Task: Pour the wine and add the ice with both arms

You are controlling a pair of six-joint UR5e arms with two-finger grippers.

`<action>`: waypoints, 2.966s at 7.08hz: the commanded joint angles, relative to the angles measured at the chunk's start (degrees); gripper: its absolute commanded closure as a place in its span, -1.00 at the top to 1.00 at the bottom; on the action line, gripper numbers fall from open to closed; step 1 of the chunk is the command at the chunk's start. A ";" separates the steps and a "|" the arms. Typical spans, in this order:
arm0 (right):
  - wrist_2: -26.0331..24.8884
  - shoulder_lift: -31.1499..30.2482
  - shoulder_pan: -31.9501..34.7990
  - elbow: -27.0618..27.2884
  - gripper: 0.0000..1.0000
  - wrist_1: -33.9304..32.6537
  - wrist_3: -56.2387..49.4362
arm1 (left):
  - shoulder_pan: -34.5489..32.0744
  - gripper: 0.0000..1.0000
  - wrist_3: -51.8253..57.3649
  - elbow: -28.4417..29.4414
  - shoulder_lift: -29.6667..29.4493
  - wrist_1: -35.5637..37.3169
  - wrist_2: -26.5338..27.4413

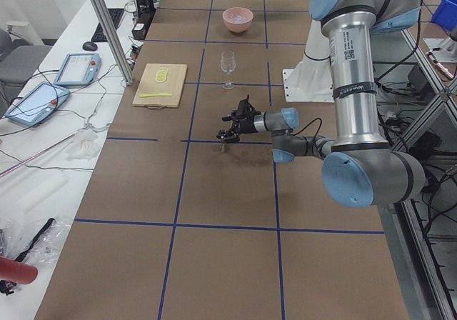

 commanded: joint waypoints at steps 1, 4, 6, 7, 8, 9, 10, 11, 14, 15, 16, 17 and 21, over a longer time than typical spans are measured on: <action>0.00 -0.02 0.00 0.00 0.99 -0.08 0.00 | 1.44 1.00 -0.22 3.43 -2.18 -0.04 1.66; -0.09 -0.02 0.00 -0.18 0.99 -0.08 0.00 | 2.49 1.00 -0.31 8.43 -5.25 -0.39 2.45; -0.09 -0.02 0.00 -0.35 0.99 -0.08 0.00 | 3.19 0.87 -0.39 10.20 -5.44 -0.57 2.37; -0.09 -0.02 0.00 -0.35 0.99 -0.08 0.00 | 3.20 0.62 -0.39 11.08 -5.44 -0.66 2.37; -0.09 0.07 0.00 -0.35 0.99 -0.08 0.00 | 3.63 0.20 -0.39 11.17 -5.44 -0.66 2.37; -0.09 0.07 0.00 -0.35 0.99 -0.08 0.00 | 3.72 -0.10 -0.39 11.17 -5.44 -0.66 2.37; -0.09 0.07 0.00 -0.35 0.99 -0.08 0.00 | 4.07 -0.15 -0.31 11.09 -5.44 -0.66 2.37; -0.09 0.07 0.00 -0.35 0.99 -0.08 0.00 | 4.42 -0.20 -0.31 11.17 -5.44 -0.66 2.37; -0.09 0.07 0.00 -0.35 0.99 -0.08 0.00 | 4.87 -0.20 -0.31 11.44 -5.44 -0.66 2.37; -0.09 0.07 0.00 -0.35 0.99 -0.08 0.00 | 4.87 -0.19 -0.31 11.44 -5.44 -0.66 2.28; -0.09 0.07 0.00 -0.35 0.99 -0.08 0.00 | 4.78 -0.15 -0.31 11.35 -5.35 -0.74 2.28; 0.00 0.07 0.00 -0.35 0.99 -0.08 0.00 | 4.78 -0.15 -0.31 11.35 -5.26 -0.74 2.36; 0.00 0.07 0.00 -0.35 0.99 0.01 0.00 | 4.78 -0.15 -0.31 11.26 -5.35 -0.74 2.37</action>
